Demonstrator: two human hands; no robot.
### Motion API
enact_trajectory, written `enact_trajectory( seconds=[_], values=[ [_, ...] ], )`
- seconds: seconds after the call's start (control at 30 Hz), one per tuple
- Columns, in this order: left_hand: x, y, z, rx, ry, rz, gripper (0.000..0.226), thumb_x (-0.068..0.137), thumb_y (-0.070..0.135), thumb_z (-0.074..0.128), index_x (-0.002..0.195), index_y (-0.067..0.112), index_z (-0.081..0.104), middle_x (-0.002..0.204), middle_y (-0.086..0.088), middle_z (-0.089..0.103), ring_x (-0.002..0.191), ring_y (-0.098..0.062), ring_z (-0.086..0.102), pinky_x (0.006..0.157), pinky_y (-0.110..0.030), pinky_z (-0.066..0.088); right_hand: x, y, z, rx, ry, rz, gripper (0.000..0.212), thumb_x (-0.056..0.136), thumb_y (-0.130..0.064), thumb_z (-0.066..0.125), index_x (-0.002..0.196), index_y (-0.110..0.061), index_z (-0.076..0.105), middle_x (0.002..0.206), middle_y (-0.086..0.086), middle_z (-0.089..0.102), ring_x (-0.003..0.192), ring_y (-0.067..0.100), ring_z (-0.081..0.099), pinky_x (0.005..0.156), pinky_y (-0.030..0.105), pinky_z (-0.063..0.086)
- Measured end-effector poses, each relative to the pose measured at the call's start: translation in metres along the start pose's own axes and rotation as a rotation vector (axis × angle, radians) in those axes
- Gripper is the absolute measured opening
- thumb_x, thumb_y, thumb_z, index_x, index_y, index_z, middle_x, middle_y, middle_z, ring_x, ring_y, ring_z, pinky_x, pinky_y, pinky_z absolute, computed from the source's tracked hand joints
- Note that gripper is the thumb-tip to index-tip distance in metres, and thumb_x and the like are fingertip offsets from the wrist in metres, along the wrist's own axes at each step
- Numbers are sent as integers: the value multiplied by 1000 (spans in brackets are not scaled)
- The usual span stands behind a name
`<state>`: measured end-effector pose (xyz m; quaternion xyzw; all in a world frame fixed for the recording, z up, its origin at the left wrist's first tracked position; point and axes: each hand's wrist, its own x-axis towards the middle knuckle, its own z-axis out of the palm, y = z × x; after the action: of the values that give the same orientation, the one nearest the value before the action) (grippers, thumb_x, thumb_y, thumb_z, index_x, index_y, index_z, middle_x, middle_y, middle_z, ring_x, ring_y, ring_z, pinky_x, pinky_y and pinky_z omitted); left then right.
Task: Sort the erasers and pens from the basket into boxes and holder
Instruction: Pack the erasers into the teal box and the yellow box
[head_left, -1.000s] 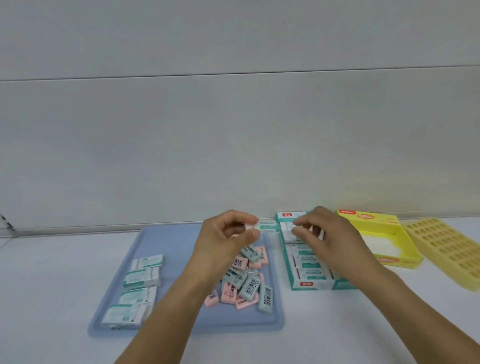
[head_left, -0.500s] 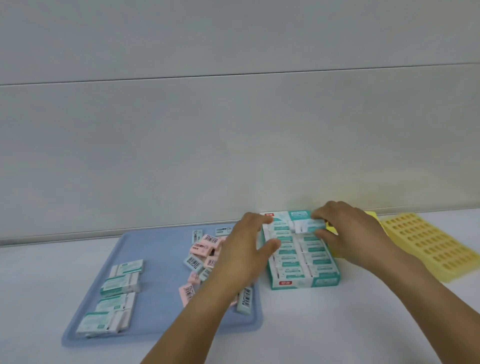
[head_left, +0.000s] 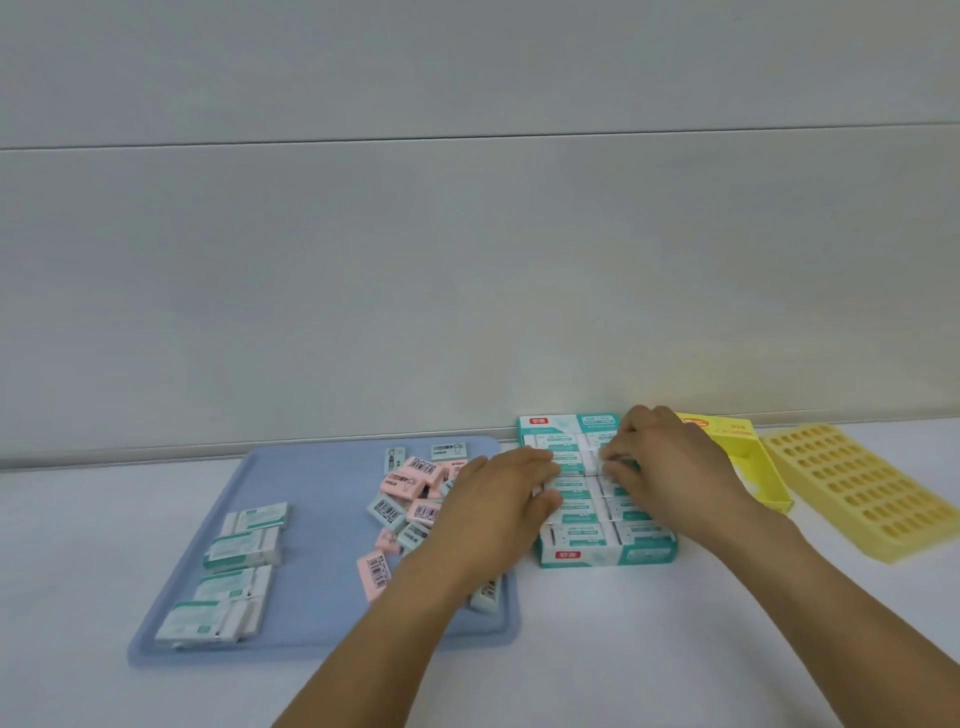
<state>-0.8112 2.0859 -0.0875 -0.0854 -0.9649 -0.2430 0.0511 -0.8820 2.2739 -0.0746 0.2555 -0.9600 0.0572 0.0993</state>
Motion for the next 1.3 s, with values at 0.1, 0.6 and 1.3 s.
enact_trajectory(
  seconds=[0.1, 0.6, 1.3],
  values=[
    [-22, -8, -20, -317, 242, -79, 29, 97, 32, 55, 125, 30, 61, 132, 16, 56, 123, -1, 46, 104, -21, 36, 0, -25, -2, 185, 123, -98, 28, 91, -33, 59, 118, -26, 67, 111, -3, 57, 105, 21, 53, 83, 38, 47],
    [-168, -159, -93, -168, 359, -478, 23, 83, 20, 74, 102, 32, 69, 103, 15, 61, 97, -3, 56, 83, -20, 42, 47, -248, 31, 452, -212, -519, 31, 100, -20, 47, 128, -26, 59, 125, -2, 53, 119, 16, 46, 94, 39, 44],
    [-142, -135, -95, -629, 562, -610, 10, 92, 14, 61, 89, 22, 66, 81, 1, 69, 68, -6, 62, 56, -15, 46, 59, -243, 26, 509, -249, -270, 17, 91, -16, 57, 108, -15, 60, 107, 1, 61, 101, 20, 54, 84, 32, 42]
  ],
)
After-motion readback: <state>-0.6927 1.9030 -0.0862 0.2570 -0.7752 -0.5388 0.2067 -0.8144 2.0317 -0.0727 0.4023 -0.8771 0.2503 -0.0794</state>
